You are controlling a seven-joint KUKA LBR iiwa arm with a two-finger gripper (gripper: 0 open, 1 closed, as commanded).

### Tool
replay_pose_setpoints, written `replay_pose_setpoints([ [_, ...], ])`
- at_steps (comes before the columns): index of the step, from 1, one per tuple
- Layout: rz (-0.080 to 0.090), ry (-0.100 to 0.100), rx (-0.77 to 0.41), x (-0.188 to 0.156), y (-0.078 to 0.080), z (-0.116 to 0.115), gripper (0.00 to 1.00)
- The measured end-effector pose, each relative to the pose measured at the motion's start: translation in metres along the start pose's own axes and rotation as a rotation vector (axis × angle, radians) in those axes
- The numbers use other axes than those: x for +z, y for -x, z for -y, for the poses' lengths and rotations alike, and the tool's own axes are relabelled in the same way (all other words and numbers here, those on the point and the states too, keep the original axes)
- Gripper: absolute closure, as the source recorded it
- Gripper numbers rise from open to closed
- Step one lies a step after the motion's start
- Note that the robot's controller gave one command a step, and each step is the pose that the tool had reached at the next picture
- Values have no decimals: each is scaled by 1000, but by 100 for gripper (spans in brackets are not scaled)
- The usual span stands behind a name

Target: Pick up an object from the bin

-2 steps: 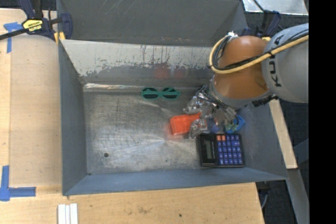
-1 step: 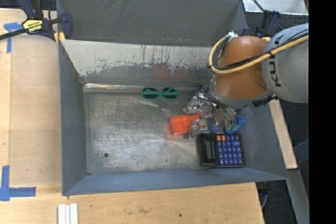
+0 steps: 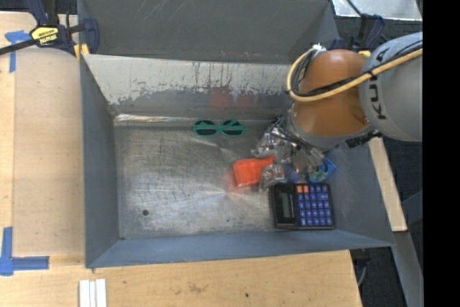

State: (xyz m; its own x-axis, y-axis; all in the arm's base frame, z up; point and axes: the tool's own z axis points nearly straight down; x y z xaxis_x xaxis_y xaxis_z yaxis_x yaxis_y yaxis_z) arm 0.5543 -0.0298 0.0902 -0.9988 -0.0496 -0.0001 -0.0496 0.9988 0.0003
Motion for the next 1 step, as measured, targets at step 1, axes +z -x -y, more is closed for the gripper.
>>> replay_pose_setpoints([
  [1, 8, -1, -43, -34, -6, 1, 100],
])
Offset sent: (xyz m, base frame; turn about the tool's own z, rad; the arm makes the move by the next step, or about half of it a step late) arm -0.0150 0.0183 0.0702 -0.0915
